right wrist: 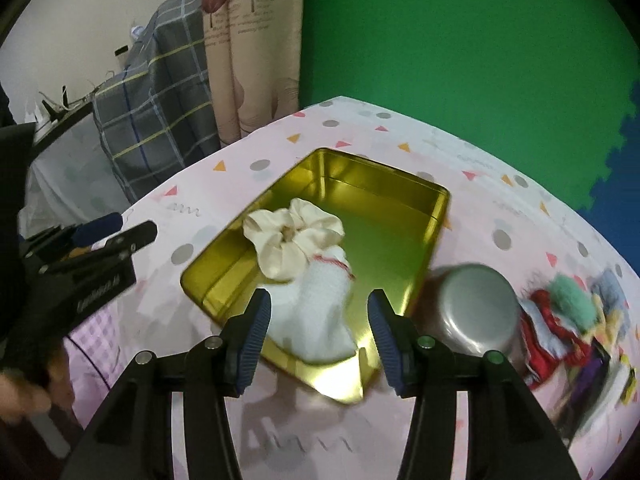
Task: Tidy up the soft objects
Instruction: 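Carry the white sock into the tin box and release it with the right gripper, then grasp the yellow slipper with the right gripper while left moves to black bag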
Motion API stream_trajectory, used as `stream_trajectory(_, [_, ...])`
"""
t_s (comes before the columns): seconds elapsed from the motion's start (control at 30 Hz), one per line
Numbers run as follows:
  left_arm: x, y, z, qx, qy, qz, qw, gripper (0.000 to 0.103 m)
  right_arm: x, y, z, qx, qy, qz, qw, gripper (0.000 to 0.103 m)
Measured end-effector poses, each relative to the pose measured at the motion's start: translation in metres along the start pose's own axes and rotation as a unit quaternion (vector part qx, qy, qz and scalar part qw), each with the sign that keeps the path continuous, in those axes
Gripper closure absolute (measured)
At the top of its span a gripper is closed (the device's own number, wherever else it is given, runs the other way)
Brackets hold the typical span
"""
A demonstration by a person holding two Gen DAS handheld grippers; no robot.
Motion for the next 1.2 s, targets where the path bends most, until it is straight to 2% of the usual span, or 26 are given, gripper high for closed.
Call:
stream_trajectory(0.17, [-0.002, -0.003, 0.001, 0.002, -0.001, -0.007, 1.0, 0.059, -0.037, -0.034, 0.023, -0.031, 0.007, -0.034, 0.999, 0.055])
stream_trajectory(0.33, [-0.006, -0.01, 0.004, -0.002, -0.006, -0.021, 0.9998, 0.059, -0.084, -0.092, 0.055, -0.081, 0.017, -0.084, 0.993, 0.055])
stream_trajectory(0.5, [-0.011, -0.021, 0.01, -0.012, -0.007, -0.039, 0.9991, 0.059, -0.13, -0.157, 0.089, -0.146, 0.027, -0.139, 0.979, 0.055])
stream_trajectory(0.7, [-0.015, -0.039, 0.022, -0.027, -0.013, -0.065, 0.9975, 0.059, -0.182, -0.227, 0.109, -0.212, 0.055, -0.191, 0.957, 0.055])
stream_trajectory(0.77, [-0.018, -0.047, 0.026, -0.039, -0.007, -0.072, 0.9966, 0.059, -0.196, -0.243, 0.108, -0.221, 0.062, -0.199, 0.953, 0.055])
stream_trajectory(0.93, [-0.027, -0.076, 0.041, -0.072, 0.003, -0.103, 0.992, 0.059, -0.225, -0.28, 0.099, -0.226, 0.062, -0.234, 0.944, 0.046])
stream_trajectory(1.2, [-0.057, -0.138, 0.056, -0.13, 0.037, -0.155, 0.9786, 0.058, -0.233, -0.322, 0.064, -0.232, 0.08, -0.239, 0.94, 0.044])
Point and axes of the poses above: each gripper's, at about its wrist camera, not at the fingertips, and z roughly against the way its jaws point, y to its left, x to its top, the point moved 1 cm from there along -z, roughly the way its jaws point, and after that the axes turned 15 degrees about z, right-handed, at the moved point
